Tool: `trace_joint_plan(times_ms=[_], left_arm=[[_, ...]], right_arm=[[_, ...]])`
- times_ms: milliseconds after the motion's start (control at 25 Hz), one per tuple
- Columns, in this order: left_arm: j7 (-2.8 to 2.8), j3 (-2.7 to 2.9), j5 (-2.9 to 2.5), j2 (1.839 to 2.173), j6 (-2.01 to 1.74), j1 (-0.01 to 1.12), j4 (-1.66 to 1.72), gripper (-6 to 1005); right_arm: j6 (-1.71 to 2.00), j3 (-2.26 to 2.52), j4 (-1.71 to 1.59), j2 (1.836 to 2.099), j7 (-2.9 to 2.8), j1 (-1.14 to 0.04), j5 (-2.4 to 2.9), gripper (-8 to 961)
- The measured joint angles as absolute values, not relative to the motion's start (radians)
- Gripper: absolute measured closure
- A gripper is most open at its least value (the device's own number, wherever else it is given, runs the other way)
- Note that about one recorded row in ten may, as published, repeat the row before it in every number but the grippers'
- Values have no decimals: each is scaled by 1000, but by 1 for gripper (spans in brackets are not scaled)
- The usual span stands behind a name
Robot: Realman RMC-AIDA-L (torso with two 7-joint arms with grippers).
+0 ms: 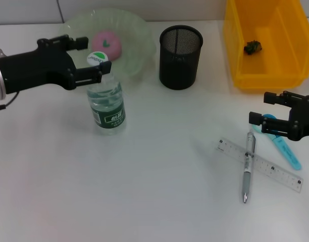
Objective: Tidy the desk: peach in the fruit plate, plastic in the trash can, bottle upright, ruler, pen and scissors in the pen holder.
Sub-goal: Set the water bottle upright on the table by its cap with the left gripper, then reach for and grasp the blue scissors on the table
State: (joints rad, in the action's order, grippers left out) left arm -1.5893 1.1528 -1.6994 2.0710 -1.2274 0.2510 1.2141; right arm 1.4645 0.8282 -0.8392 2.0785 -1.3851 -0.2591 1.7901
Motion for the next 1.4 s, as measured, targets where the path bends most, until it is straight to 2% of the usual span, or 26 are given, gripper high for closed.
trace_joint_plan(times_ms=[360, 400, 600, 760, 880, 960, 1080, 1200, 1320, 1400], left_arm=[[-1401, 1090, -1431, 2068, -1517, 168, 1266, 202], [-1268, 1132, -1415, 2072, -1612, 160, 1202, 202], [-1166, 1221, -1408, 2072, -1632, 182, 1027, 202], [-1066, 1231, -1413, 2069, -1612, 266, 744, 202], [-973, 1230, -1417, 2066, -1585, 336, 544, 202], [-964, 1232, -1420, 2066, -1576, 345, 525, 202], [-959, 1235, -1457, 2070, -1539, 355, 506, 201], [-963, 1244, -1469, 2073, -1520, 363, 501, 201], [-967, 1246, -1470, 2074, -1515, 370, 497, 201], [-967, 1246, -1468, 2074, -1512, 371, 496, 201]], right_arm=[[1508, 812, -949, 2077, -1498, -245, 1779, 191], [1545, 799, -1028, 2076, -1576, -243, 1780, 191], [1615, 772, -1219, 2072, -1750, -242, 1785, 192], [1671, 766, -1445, 2055, -1940, -256, 1840, 192], [1709, 772, -1596, 2053, -2087, -290, 1969, 193], [1750, 783, -1704, 2053, -2224, -329, 2119, 193], [1874, 834, -1833, 2061, -2522, -438, 2498, 193], [1937, 882, -1836, 2069, -2633, -483, 2668, 194], [1951, 992, -1792, 2084, -2696, -494, 2779, 194], [1914, 1079, -1752, 2086, -2739, -478, 2792, 194]])
